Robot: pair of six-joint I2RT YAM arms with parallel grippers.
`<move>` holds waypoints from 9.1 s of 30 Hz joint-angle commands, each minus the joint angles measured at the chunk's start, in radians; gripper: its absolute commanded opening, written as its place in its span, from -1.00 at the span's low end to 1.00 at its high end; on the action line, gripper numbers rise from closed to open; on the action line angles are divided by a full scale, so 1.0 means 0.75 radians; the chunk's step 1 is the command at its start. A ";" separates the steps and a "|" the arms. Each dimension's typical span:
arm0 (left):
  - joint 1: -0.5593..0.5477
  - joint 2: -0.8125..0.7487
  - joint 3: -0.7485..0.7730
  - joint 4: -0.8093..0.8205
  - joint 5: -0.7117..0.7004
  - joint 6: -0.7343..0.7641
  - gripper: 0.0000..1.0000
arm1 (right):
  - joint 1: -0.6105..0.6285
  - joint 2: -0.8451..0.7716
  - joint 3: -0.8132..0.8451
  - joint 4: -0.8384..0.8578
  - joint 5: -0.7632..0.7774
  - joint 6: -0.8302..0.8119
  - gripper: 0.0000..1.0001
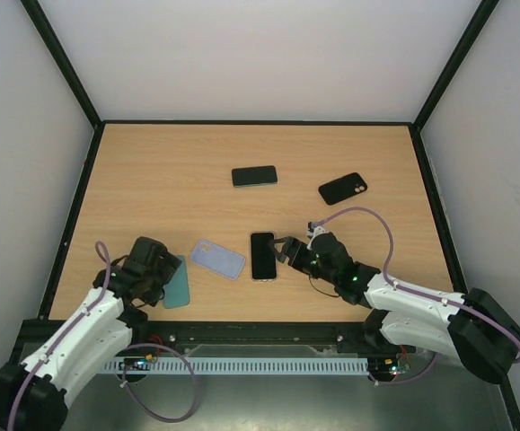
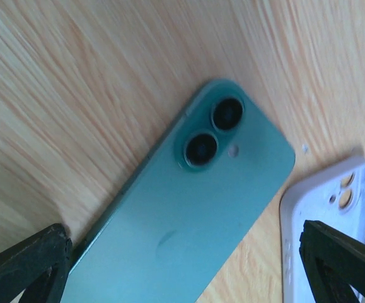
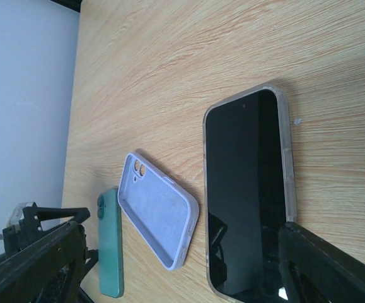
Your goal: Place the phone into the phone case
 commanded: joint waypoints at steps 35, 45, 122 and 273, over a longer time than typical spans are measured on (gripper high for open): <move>-0.617 0.680 0.250 -0.106 -0.277 -0.307 0.80 | 0.009 -0.067 -0.008 -0.078 0.089 -0.023 0.63; -0.618 0.805 0.249 -0.082 -0.294 -0.325 0.65 | 0.009 -0.096 -0.020 -0.089 0.102 -0.032 0.64; -0.600 0.100 0.313 0.100 -0.173 -0.148 0.99 | 0.559 0.435 0.404 0.096 0.212 -0.511 -0.95; -0.102 0.185 -0.012 0.427 0.219 0.183 0.13 | 0.314 0.960 0.534 0.146 -0.383 -0.331 0.31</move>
